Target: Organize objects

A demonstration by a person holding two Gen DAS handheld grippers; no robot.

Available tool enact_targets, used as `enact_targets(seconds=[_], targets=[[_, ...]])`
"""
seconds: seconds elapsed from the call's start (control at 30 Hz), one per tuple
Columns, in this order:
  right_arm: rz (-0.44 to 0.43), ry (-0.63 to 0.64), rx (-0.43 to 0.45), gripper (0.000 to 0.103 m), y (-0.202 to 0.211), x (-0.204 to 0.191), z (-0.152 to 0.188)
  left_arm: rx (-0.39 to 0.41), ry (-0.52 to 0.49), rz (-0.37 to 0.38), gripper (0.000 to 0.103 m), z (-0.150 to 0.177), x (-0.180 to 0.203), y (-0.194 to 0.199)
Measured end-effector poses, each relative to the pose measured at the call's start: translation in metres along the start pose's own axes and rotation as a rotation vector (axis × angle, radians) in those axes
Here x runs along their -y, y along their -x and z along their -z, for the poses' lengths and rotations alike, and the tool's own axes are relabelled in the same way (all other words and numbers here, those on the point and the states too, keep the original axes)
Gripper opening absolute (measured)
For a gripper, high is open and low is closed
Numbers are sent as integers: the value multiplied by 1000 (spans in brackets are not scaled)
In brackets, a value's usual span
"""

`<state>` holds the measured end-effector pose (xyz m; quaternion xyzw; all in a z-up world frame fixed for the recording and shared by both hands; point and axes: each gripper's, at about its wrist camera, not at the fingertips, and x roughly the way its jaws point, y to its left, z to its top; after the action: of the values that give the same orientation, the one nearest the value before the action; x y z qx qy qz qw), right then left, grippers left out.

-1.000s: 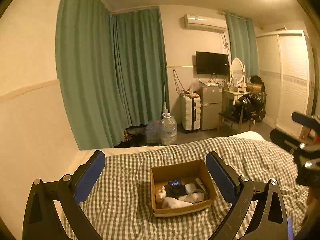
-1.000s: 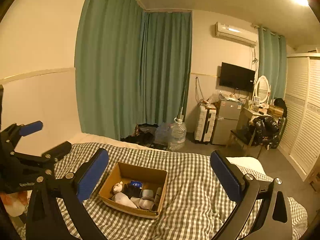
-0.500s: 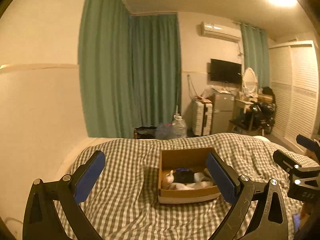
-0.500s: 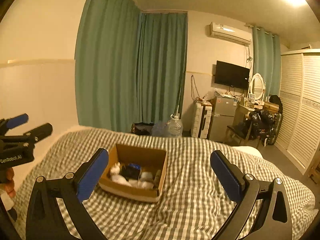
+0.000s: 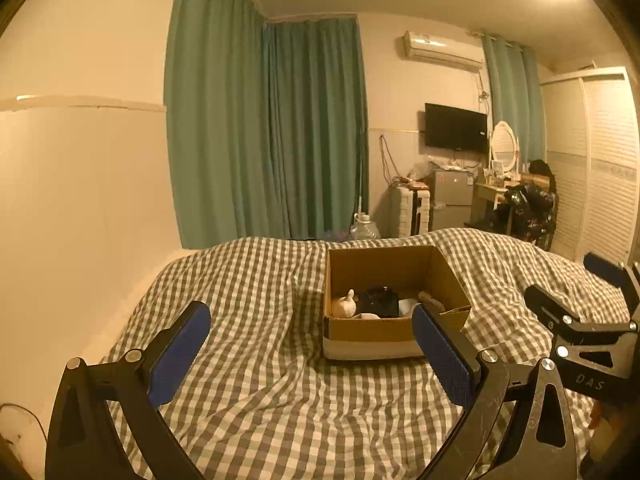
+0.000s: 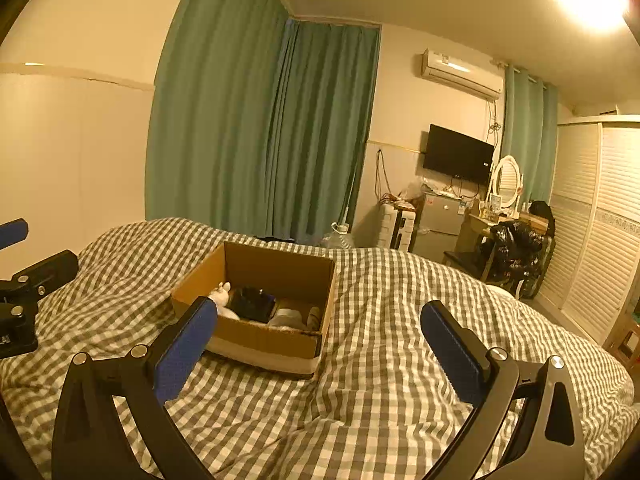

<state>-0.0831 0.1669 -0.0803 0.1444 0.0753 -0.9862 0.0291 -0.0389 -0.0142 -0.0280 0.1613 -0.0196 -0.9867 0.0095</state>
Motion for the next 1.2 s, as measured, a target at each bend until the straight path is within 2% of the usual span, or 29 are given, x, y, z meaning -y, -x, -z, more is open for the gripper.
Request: enact_targets(seconds=[0.27,1.2], targets=[[-2,-29,-19,102,-2,2,8,-29,10,11,103,9,0,-8],[1,-46,-40,102,0,1,14,-31,3,20,103,14,5,-10]])
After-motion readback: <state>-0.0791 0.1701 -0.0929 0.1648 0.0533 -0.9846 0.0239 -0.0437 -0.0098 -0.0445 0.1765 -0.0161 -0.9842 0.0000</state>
